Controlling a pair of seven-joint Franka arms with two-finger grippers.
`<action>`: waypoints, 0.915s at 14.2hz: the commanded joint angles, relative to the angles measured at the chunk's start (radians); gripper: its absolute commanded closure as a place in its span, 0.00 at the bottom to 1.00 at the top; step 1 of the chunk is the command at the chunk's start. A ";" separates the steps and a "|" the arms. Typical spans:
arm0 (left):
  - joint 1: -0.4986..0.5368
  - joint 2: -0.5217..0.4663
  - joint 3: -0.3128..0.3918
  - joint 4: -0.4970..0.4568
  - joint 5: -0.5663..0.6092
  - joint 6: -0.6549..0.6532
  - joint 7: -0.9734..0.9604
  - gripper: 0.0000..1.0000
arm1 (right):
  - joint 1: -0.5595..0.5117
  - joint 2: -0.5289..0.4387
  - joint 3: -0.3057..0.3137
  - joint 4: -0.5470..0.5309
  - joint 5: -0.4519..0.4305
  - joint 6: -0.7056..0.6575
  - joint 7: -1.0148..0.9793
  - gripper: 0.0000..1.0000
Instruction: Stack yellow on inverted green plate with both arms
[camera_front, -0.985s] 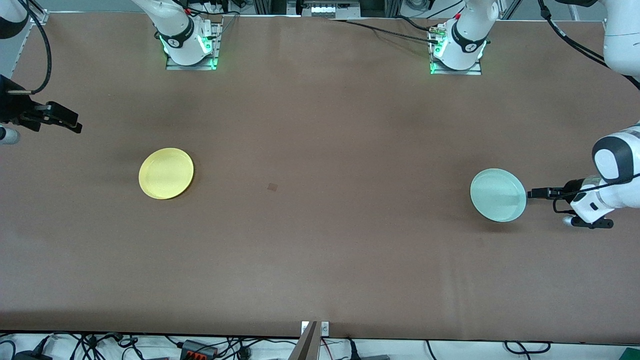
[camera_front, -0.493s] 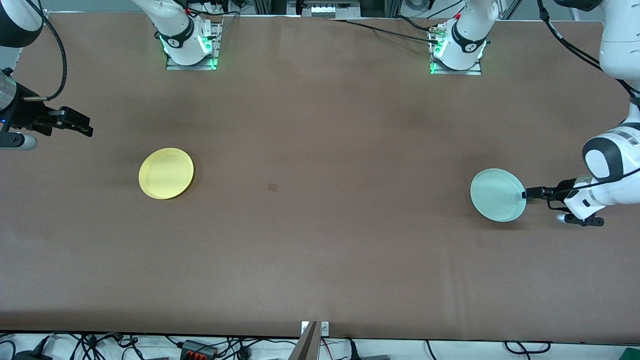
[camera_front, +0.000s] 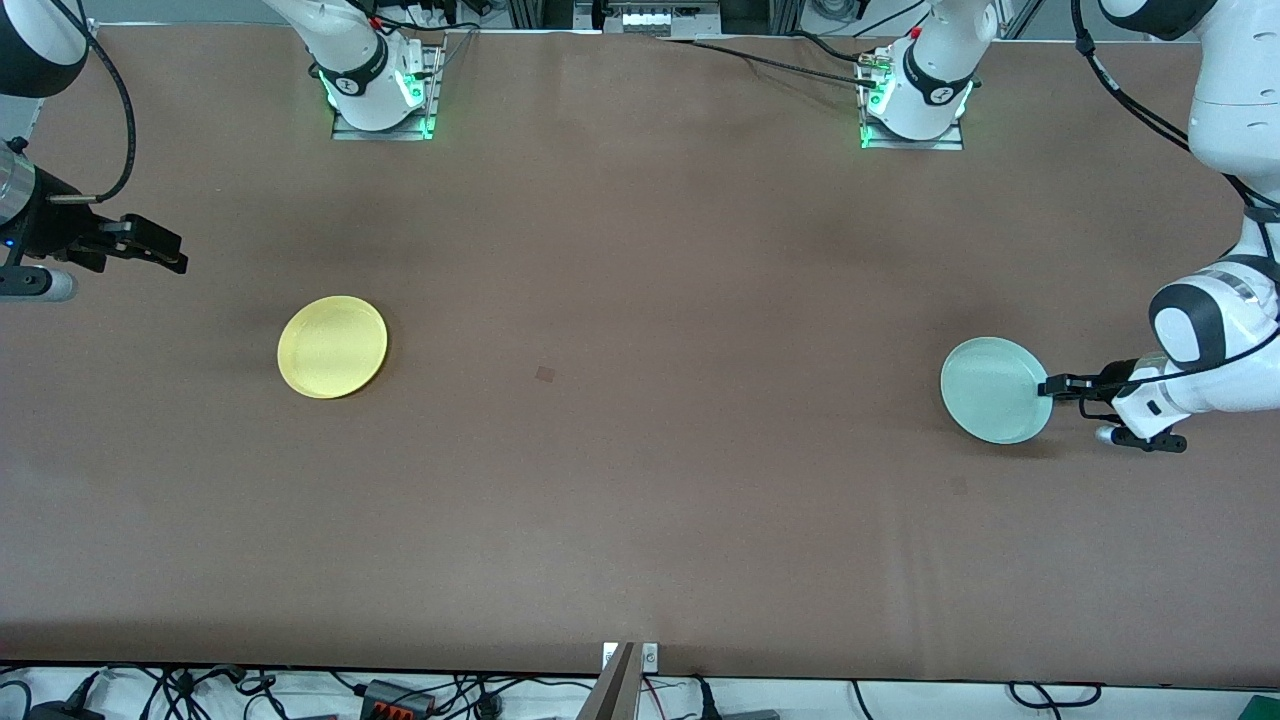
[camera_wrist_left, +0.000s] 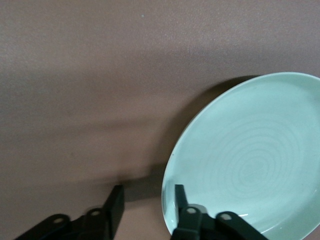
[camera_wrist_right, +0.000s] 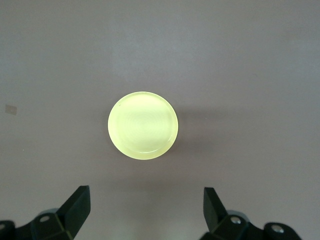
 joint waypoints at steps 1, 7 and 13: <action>0.010 0.003 -0.010 0.004 -0.025 0.009 0.035 0.67 | -0.008 0.016 -0.006 -0.016 -0.008 0.001 -0.008 0.00; 0.004 -0.005 -0.012 0.013 -0.023 0.003 0.036 0.99 | -0.037 0.195 -0.012 -0.016 -0.004 -0.019 -0.026 0.00; -0.013 -0.095 -0.030 0.163 0.009 -0.205 0.056 0.99 | -0.069 0.443 -0.010 -0.008 0.056 0.090 -0.031 0.00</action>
